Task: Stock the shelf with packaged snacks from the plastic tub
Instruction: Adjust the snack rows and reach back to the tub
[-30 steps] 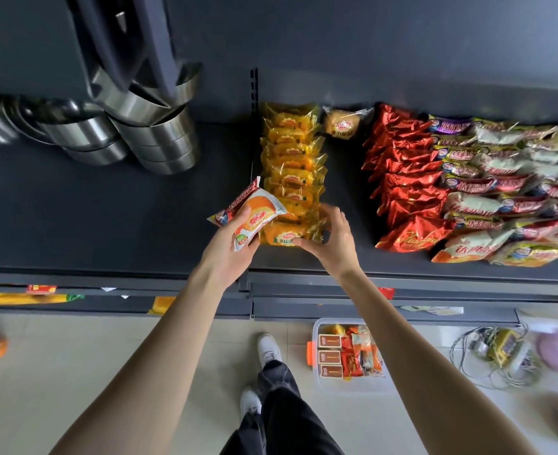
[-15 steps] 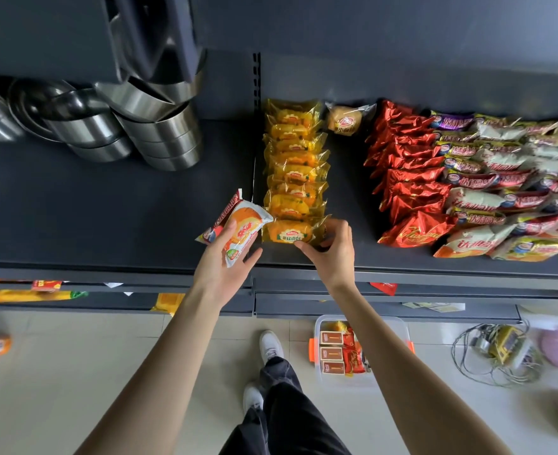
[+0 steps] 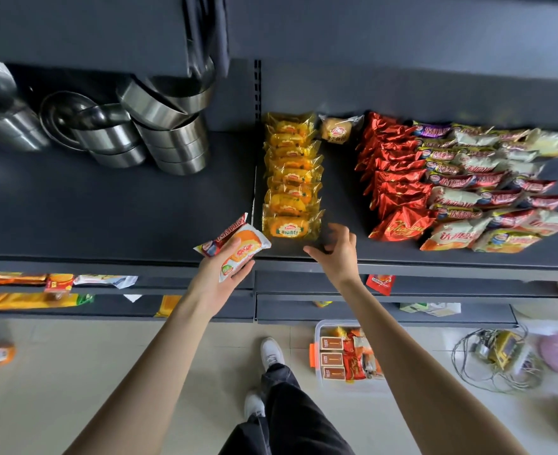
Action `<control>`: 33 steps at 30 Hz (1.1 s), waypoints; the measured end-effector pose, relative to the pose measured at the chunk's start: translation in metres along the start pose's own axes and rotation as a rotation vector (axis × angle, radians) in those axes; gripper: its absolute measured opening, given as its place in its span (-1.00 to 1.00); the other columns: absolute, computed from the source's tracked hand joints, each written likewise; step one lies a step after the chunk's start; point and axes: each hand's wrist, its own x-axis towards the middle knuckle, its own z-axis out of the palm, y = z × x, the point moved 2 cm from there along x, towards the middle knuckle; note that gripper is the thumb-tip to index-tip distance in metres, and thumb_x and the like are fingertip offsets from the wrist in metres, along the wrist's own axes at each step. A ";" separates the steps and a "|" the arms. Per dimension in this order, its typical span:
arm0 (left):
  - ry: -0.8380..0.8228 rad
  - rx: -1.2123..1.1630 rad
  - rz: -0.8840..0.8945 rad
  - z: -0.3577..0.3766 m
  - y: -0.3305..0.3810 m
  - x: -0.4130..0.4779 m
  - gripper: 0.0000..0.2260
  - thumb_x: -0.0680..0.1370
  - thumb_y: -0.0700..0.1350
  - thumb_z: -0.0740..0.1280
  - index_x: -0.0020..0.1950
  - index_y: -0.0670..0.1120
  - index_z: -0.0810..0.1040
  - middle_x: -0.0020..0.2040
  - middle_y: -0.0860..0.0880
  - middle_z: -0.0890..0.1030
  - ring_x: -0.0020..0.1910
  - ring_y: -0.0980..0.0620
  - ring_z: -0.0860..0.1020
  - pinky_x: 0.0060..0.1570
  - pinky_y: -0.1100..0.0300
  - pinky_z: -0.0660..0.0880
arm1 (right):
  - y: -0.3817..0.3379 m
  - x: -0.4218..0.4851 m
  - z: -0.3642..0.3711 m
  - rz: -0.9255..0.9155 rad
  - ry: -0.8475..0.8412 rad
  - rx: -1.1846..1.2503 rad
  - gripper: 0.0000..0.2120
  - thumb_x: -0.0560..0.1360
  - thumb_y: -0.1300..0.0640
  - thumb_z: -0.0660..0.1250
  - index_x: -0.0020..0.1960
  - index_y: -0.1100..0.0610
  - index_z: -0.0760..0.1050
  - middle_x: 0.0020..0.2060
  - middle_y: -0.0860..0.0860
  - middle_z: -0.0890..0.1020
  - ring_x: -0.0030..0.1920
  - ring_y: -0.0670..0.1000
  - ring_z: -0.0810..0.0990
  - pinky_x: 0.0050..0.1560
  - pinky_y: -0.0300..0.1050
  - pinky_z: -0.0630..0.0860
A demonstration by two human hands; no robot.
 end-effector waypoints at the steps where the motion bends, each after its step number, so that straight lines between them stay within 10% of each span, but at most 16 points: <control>1: -0.005 0.047 0.004 -0.001 -0.002 -0.006 -0.81 0.53 -0.13 0.35 0.12 -0.10 0.48 0.14 -0.10 0.58 0.12 -0.01 0.57 0.09 0.08 0.58 | 0.001 -0.005 -0.004 0.020 0.006 0.009 -0.40 0.40 0.10 0.50 0.34 0.16 0.33 0.14 0.00 0.31 -0.06 -0.05 0.52 -0.01 -0.25 0.48; 7: -0.068 0.160 0.025 0.011 -0.021 -0.031 -0.82 0.50 -0.19 0.38 0.08 -0.13 0.50 0.06 -0.11 0.62 0.12 -0.06 0.59 -0.11 0.14 0.64 | -0.002 -0.052 -0.028 0.009 -0.109 0.263 -0.86 0.56 0.10 0.31 0.08 0.12 0.53 -0.12 -0.02 0.61 -0.12 -0.04 0.58 -0.05 -0.21 0.53; 13: -0.205 0.305 0.031 0.045 -0.055 -0.060 -0.52 0.40 -0.15 0.46 0.29 -0.17 0.48 0.17 -0.13 0.62 0.14 -0.03 0.61 0.08 0.04 0.59 | -0.006 -0.099 -0.062 0.092 -0.371 0.406 -0.63 0.58 -0.10 0.20 0.21 0.12 0.54 0.03 0.05 0.66 0.05 0.00 0.63 0.13 -0.15 0.56; 22: -0.266 0.513 -0.004 0.126 -0.110 -0.084 -0.82 0.48 -0.16 0.43 0.04 -0.16 0.55 -0.03 -0.15 0.67 0.06 -0.06 0.62 0.08 0.02 0.57 | 0.027 -0.103 -0.146 -0.008 -0.323 0.344 -0.59 0.49 -0.12 0.36 0.17 0.16 0.54 0.03 0.05 0.65 0.06 -0.03 0.61 0.03 -0.16 0.56; 27: -0.302 0.589 -0.032 0.196 -0.174 -0.071 -0.89 0.50 -0.13 0.41 -0.01 -0.11 0.58 -0.17 -0.02 0.71 0.01 0.01 0.62 0.01 0.09 0.58 | 0.082 -0.080 -0.220 0.004 -0.330 0.394 -0.83 0.51 0.12 0.39 -0.12 0.22 0.50 -0.34 -0.05 0.47 -0.28 -0.11 0.45 -0.28 -0.33 0.38; 33: -0.251 0.603 0.018 0.312 -0.275 -0.045 -0.81 0.43 -0.19 0.45 0.01 -0.14 0.56 -0.01 -0.13 0.66 -0.05 -0.01 0.64 0.08 0.09 0.58 | 0.180 -0.021 -0.339 -0.033 -0.319 0.329 -0.61 0.48 0.19 0.43 -0.33 0.13 0.23 -0.45 -0.09 0.19 -0.43 -0.14 0.15 -0.40 -0.28 0.14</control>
